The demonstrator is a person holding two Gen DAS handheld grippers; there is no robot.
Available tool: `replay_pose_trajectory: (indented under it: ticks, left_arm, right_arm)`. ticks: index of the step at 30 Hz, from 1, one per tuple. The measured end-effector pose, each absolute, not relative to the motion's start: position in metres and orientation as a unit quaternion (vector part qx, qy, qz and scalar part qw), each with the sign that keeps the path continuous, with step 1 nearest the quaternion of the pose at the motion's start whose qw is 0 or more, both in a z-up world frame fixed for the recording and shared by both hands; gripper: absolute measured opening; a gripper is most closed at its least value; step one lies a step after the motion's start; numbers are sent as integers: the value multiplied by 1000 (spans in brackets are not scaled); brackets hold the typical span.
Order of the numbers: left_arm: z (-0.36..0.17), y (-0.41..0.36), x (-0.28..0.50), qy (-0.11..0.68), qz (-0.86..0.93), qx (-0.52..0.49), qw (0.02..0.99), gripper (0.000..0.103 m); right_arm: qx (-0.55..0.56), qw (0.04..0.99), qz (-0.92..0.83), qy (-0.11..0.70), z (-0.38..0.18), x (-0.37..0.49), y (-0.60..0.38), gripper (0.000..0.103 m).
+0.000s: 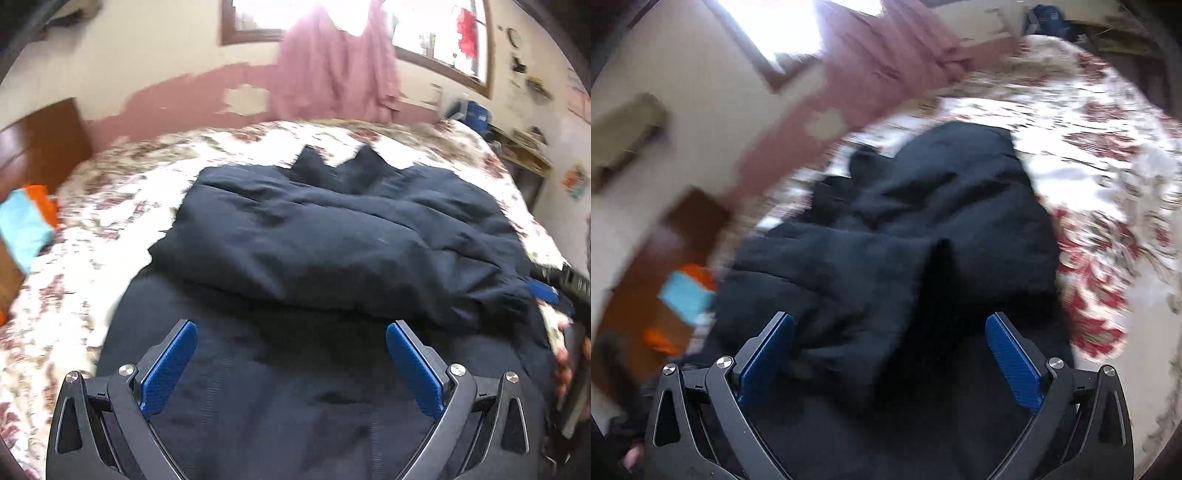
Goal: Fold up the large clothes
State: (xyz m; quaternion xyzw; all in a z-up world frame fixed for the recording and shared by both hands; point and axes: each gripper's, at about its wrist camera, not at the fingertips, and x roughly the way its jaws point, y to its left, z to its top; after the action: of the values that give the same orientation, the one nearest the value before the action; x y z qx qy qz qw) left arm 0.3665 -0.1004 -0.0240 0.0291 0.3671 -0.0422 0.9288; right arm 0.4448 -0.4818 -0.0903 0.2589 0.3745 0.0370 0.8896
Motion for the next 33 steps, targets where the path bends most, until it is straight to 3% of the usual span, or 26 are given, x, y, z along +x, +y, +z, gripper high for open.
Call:
replay_pose_trajectory:
  ticks: [2,3,7,9,10,18,23,26,28,29,33]
  left_arm:
    - [-20,-89,368,354,-31,34,934,103]
    - [-19,-86,369,351,-27,38,935,103]
    - [-15,-81,371,344,-32,45,937,103]
    - [-12,-82,371,338,-33,50,939,103]
    - [-11,-84,371,335,-35,51,940,103]
    - [-12,-87,383,322,-33,61,944,103]
    - [-31,-90,406,338,-21,71,938,103]
    - [-40,-93,418,335,-9,85,938,103]
    - [-40,-88,428,327,6,79,942,103]
    - [-38,-83,436,323,10,64,944,103]
    - [-36,-73,465,323,7,33,946,103]
  right_arm:
    - [270,888,31,371,-90,446,-481,101]
    - [272,888,29,370,-89,447,-480,96]
    - [292,879,43,374,-86,446,-476,29]
    - [285,886,40,364,-78,445,-479,7]
    - [284,890,45,355,-73,444,-479,5]
    - [179,945,24,274,-6,460,-480,4]
    - [142,933,-30,328,-33,496,-493,6]
    - [127,927,-56,348,-48,498,-494,21]
    - [100,940,-71,319,-35,489,-489,54]
    - [83,948,-73,299,-27,485,-484,60]
    - [13,964,-13,265,-1,487,-449,62]
